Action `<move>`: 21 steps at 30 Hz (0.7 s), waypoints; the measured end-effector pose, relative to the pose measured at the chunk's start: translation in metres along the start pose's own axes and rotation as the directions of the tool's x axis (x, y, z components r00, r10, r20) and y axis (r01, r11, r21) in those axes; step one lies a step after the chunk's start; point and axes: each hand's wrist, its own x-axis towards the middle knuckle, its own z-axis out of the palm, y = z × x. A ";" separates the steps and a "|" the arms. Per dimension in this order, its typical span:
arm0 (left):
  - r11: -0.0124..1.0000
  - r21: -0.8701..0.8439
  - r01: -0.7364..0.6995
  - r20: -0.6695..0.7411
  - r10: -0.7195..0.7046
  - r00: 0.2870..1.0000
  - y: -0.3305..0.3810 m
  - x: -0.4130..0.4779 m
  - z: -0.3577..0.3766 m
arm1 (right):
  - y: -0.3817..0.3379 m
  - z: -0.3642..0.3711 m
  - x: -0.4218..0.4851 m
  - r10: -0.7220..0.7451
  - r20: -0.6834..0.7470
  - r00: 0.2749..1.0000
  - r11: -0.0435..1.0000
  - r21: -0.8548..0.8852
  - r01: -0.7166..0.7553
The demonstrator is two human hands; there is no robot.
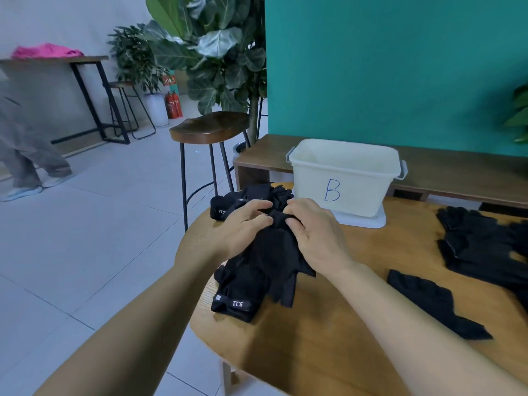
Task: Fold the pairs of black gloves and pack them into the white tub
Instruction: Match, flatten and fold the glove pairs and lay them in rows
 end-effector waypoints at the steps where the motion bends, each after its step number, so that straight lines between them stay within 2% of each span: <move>1: 0.999 -0.047 0.002 -0.002 -0.002 1.000 0.004 -0.001 -0.001 | -0.001 -0.005 0.001 -0.010 -0.004 1.000 1.000 -0.004 0.010; 5: 0.994 -0.108 0.005 0.033 -0.001 0.999 0.010 -0.003 -0.001 | -0.001 -0.019 0.005 0.016 0.014 1.000 1.000 -0.026 -0.016; 9: 0.988 -0.155 -0.023 0.000 0.023 1.000 0.010 0.003 0.001 | -0.003 -0.030 0.014 0.010 0.033 0.999 0.996 -0.092 -0.006; 16: 0.984 -0.013 -0.177 -0.151 0.173 0.973 0.028 0.031 -0.014 | 0.001 -0.048 0.046 0.024 -0.049 0.999 0.987 -0.157 -0.032; 19: 0.975 0.176 -0.132 -0.116 0.154 0.981 0.026 0.044 -0.011 | 0.009 -0.041 0.056 0.097 0.084 0.992 0.976 -0.202 -0.078; 21: 0.970 0.194 -0.147 -0.156 0.178 0.971 0.023 0.049 -0.009 | 0.013 -0.039 0.060 0.113 0.042 0.993 0.981 -0.160 -0.105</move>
